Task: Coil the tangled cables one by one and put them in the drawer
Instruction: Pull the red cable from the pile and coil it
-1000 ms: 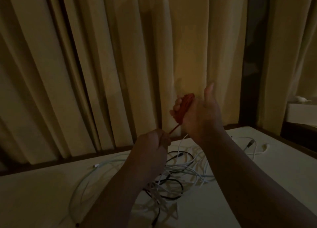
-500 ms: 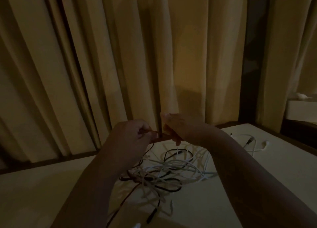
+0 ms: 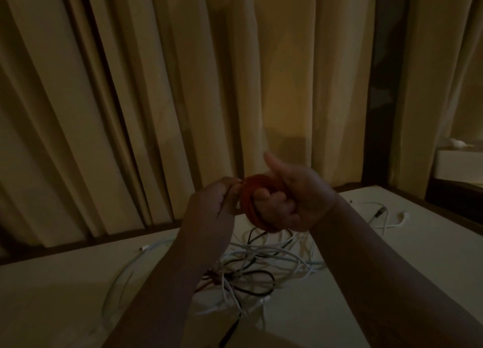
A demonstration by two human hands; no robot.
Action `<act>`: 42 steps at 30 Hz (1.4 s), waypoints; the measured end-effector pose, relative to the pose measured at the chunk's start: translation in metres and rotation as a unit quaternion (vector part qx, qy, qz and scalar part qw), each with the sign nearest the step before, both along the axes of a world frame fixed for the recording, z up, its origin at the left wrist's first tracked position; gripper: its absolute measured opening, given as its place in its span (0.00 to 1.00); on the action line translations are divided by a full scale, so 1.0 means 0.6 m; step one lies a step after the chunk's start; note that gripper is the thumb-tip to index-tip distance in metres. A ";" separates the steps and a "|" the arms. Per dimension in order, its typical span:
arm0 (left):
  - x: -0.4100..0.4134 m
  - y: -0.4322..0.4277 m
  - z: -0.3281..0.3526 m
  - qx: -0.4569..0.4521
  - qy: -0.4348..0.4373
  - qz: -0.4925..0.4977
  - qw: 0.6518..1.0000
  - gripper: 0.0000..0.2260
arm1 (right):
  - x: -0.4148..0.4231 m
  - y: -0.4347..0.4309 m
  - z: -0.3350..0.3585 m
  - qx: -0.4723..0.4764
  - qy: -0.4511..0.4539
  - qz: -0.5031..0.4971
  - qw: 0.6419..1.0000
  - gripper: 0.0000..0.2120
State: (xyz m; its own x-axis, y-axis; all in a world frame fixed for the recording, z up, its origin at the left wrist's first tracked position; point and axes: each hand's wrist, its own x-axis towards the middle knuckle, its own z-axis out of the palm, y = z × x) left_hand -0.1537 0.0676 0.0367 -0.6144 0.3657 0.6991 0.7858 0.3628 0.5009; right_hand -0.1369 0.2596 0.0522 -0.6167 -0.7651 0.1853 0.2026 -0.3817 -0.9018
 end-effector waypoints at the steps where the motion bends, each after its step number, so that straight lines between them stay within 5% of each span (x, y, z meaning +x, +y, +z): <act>1: 0.000 0.003 -0.003 0.013 -0.023 -0.003 1.000 0.10 | -0.001 -0.002 0.002 -0.044 -0.017 0.004 0.999 0.27; 7: 0.004 0.012 -0.004 0.036 -0.122 -0.016 0.992 0.14 | 0.017 -0.018 0.033 -0.305 -0.069 -0.151 0.938 0.30; 12: 0.011 0.017 -0.013 -0.054 -0.152 0.003 0.987 0.14 | 0.015 -0.008 0.039 -0.397 -0.016 -0.344 0.851 0.32; 19: 0.018 0.008 -0.002 -0.099 -0.158 0.008 0.982 0.13 | -0.014 0.032 0.033 -0.117 0.046 -0.613 0.780 0.32; 25: 0.008 -0.027 0.024 -0.118 -0.097 0.053 0.987 0.06 | -0.006 0.012 0.017 0.274 0.239 -0.639 0.678 0.18; 30: 0.003 -0.046 0.036 -0.068 -0.005 0.098 0.993 0.05 | 0.007 -0.007 0.014 0.444 0.264 -0.448 0.729 0.21; 33: -0.001 -0.055 0.039 -0.044 0.070 0.126 0.989 0.06 | 0.010 -0.010 0.015 0.451 0.230 -0.336 0.794 0.24; 39: -0.015 -0.057 0.028 -0.014 0.084 0.171 0.982 0.27 | 0.024 0.006 0.020 0.239 0.116 -0.117 0.957 0.19; 42: -0.016 -0.043 0.016 -0.017 0.046 0.168 0.985 0.28 | 0.019 0.005 0.019 0.096 0.080 -0.038 0.991 0.17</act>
